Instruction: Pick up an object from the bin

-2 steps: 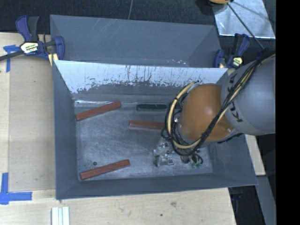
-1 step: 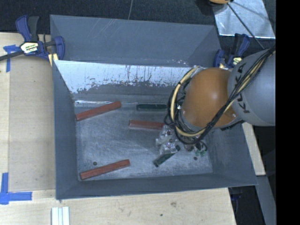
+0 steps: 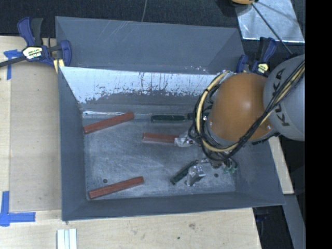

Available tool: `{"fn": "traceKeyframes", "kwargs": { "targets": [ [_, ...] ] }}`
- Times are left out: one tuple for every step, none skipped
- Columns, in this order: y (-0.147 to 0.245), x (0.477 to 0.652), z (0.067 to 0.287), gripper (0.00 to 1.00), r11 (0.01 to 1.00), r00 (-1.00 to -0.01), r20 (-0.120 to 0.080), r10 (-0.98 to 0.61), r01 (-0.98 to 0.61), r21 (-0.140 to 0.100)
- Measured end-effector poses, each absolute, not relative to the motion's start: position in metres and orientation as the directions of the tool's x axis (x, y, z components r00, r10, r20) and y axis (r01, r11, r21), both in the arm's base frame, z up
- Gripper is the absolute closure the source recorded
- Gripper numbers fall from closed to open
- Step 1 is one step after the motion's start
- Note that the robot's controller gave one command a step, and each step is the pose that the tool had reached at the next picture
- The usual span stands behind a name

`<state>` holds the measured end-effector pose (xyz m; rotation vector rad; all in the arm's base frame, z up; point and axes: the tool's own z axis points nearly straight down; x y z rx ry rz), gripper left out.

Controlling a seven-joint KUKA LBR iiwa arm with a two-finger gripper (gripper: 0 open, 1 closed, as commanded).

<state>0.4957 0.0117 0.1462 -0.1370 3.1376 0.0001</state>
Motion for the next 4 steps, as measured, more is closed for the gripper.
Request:
{"fn": "traceKeyframes", "kwargs": {
  "targets": [
    [0.012,0.496,0.146,0.00,0.996,-0.996,-0.001,-0.087,-0.087,0.000],
    [0.000,0.501,0.077,1.00,1.000,-0.999,-0.030,0.014,0.014,0.001],
    [0.000,0.501,0.077,1.00,1.000,-0.999,-0.030,0.014,0.014,0.001],
    [-0.008,0.524,0.258,1.00,1.000,-1.000,-0.011,-0.006,-0.006,-0.001]
  ]
}}
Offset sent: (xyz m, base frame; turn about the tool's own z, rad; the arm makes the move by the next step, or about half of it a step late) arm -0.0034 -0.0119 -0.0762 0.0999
